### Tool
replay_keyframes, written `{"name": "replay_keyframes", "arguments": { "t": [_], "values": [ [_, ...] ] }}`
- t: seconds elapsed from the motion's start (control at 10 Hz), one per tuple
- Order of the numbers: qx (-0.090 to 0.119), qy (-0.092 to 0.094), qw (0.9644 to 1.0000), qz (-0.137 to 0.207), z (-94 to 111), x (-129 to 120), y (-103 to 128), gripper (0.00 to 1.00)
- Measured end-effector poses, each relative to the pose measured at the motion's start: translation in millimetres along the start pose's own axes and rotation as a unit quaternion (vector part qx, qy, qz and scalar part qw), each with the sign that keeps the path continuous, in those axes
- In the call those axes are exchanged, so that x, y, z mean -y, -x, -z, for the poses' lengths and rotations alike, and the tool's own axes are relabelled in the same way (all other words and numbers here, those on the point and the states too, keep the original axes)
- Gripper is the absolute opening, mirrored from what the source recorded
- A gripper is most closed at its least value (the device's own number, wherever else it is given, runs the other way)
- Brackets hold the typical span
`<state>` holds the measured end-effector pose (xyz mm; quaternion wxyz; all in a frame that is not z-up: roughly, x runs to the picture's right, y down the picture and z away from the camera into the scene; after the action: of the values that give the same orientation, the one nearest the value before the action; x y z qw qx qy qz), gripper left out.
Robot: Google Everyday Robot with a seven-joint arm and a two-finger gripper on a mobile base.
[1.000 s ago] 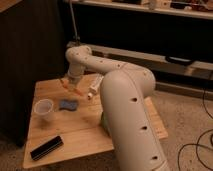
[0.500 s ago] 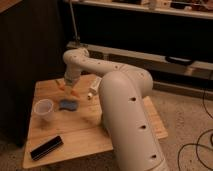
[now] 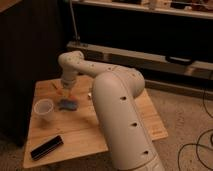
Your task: Place the pepper on the white sponge
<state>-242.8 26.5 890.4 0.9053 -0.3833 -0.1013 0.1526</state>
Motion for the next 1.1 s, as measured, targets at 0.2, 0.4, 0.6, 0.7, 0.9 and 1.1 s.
{"name": "replay_keyframes", "arguments": {
  "t": [0.2, 0.4, 0.6, 0.7, 0.9, 1.1],
  "values": [
    [-0.004, 0.007, 1.0000, 0.001, -6.6, -3.3, -3.5, 0.00],
    [-0.009, 0.015, 0.9998, 0.003, -11.5, -7.0, -6.6, 0.00],
    [-0.015, 0.021, 0.9997, 0.004, -14.6, -8.9, -7.8, 0.00],
    [-0.018, 0.024, 0.9995, 0.004, -15.9, -9.8, -8.4, 0.00],
    [-0.020, 0.027, 0.9994, 0.005, -17.4, -10.5, -8.7, 0.00],
    [-0.021, 0.029, 0.9993, 0.006, -18.3, -11.8, -8.5, 0.00]
  ]
}}
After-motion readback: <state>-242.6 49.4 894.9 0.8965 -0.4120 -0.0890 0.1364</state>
